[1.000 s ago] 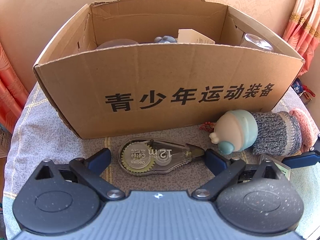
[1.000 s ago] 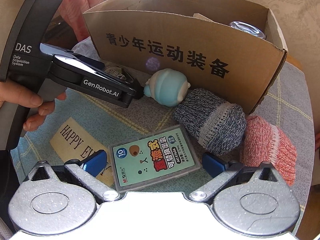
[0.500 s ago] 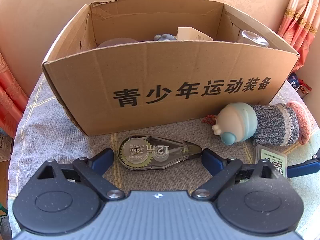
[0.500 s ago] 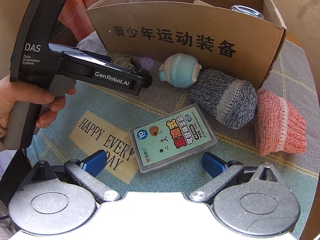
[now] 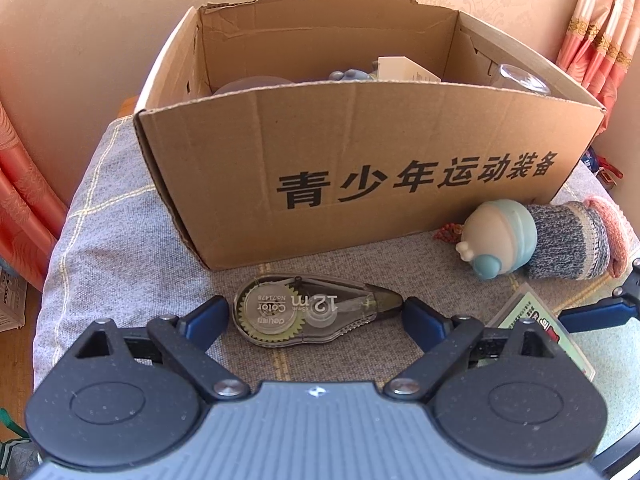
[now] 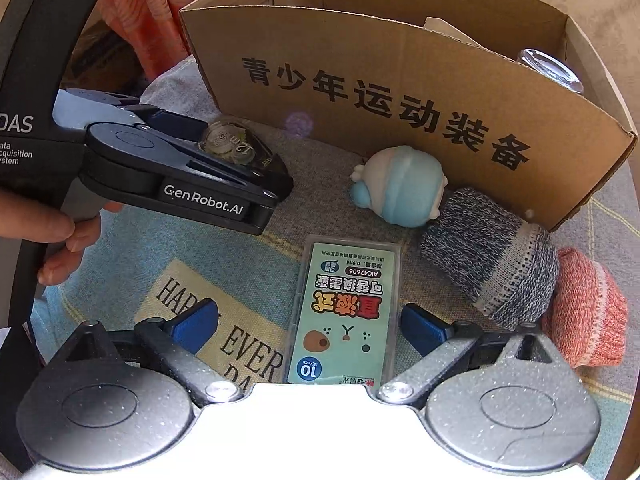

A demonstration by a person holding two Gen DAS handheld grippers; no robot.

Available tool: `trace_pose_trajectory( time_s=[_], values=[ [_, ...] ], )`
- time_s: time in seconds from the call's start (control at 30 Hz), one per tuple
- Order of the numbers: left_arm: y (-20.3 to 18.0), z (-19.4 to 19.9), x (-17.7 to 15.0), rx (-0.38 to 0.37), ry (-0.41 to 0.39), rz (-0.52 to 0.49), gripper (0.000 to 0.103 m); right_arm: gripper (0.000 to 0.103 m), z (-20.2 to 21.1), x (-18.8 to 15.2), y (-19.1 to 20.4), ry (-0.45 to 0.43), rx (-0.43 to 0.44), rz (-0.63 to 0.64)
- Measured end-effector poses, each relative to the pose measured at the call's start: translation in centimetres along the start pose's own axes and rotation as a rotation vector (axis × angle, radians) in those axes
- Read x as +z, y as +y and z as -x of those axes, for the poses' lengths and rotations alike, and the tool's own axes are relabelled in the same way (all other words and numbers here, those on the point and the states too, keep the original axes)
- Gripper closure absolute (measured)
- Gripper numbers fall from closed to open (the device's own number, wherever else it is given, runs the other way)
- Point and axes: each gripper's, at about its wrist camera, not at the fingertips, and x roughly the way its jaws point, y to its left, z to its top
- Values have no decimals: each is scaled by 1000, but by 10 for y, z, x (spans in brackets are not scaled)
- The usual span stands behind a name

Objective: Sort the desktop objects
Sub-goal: 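Close left tool on the correction tape while right tool closes on the green card box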

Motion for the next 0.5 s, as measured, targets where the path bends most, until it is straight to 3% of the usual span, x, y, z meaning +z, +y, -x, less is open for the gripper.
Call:
trace_pose_trajectory(
  time_s=[0.17,0.23,0.5],
  values=[
    [-3,1,2,0,-4,-7,13,27,5,-4,1,-14,-82,13],
    [-4,2,1,-6,-2,-11,13,40,9,-7,0,-22,-95,12],
    [-8,16,3,-25,-13,-24,13,42,15,-8,-4,-32,-71,-1]
  ],
)
